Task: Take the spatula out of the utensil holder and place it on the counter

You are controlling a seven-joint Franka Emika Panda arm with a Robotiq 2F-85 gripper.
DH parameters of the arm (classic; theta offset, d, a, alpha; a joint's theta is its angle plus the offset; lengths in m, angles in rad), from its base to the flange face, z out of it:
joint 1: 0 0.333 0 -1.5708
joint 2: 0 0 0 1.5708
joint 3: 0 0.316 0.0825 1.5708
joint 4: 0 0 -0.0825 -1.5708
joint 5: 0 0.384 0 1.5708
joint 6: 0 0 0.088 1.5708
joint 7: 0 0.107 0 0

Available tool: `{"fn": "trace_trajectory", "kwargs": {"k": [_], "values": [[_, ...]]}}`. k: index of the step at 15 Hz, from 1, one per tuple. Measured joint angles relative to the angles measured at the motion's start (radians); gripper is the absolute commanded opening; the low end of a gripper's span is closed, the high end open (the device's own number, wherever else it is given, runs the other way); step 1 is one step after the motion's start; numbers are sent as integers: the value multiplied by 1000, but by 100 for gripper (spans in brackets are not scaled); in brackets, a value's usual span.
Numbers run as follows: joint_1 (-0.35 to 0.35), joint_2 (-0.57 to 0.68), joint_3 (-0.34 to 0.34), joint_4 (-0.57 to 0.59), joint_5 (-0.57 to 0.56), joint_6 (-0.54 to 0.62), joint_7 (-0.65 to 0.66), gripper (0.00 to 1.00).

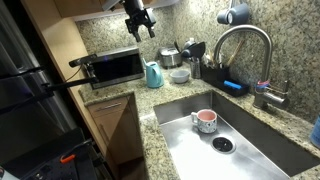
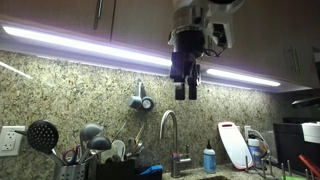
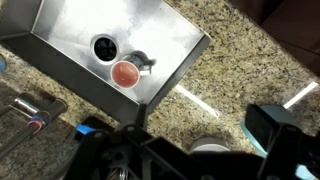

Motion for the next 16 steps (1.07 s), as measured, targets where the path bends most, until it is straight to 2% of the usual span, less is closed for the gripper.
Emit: {"fn": "trace_trajectory", "kwargs": {"k": [3, 6, 9, 13, 16], "values": [[-9, 66, -28, 0, 38, 24, -45, 100], [-27, 135, -38, 3, 127, 66, -164, 100], [-47, 196, -29, 22, 276, 76, -345, 100], [-97, 252, 15, 58, 506, 74, -605, 100], [-126, 269, 27, 72, 626, 92, -689, 100]]}}
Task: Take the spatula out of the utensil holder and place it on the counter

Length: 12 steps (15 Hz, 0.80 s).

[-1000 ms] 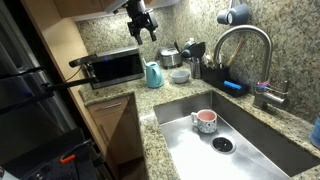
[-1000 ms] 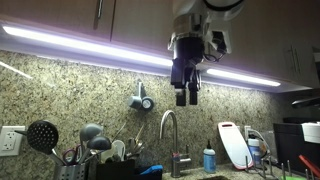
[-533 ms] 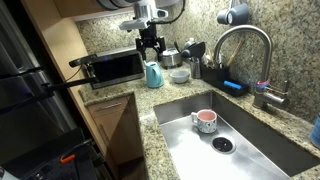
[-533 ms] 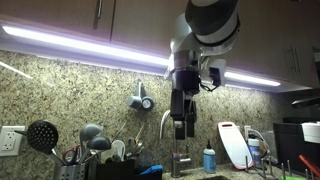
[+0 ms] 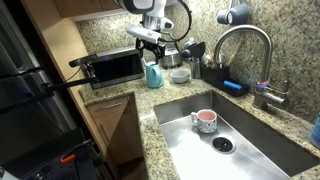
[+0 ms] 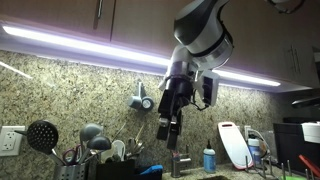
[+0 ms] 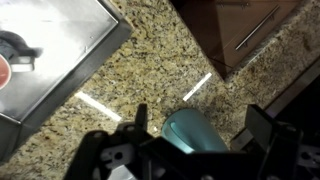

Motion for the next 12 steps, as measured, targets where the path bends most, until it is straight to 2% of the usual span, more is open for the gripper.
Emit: {"fn": "trace_trajectory", "kwargs": {"k": [5, 12], "values": [[-24, 6, 4, -1, 168, 152, -9, 100], [-31, 41, 29, -1, 463, 386, -50, 100]]}}
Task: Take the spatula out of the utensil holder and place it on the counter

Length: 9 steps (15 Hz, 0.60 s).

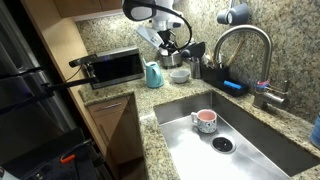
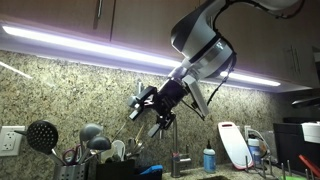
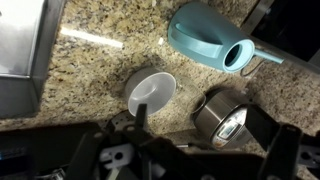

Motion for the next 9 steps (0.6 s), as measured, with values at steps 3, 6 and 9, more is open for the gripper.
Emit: {"fn": "trace_trajectory", "kwargs": {"k": [3, 6, 9], "values": [[-2, 17, 16, 3, 140, 111, -65, 100], [-8, 28, 39, 16, 279, 187, -155, 100], [-9, 32, 43, 20, 315, 200, -178, 100]]}}
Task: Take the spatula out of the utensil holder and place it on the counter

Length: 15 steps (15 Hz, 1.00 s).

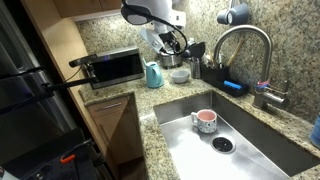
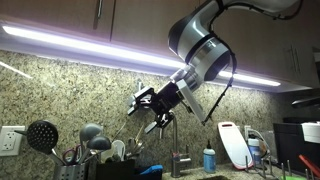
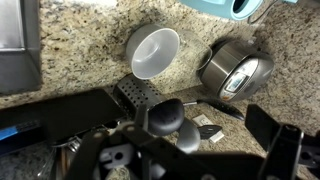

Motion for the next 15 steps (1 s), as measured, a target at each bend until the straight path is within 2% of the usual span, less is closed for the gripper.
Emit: {"fn": "trace_trajectory", "kwargs": {"k": [9, 15], "values": [[0, 12, -1, 2, 2, 0, 2, 100], [-12, 60, -2, 45, 18, 0, 4, 100]]}}
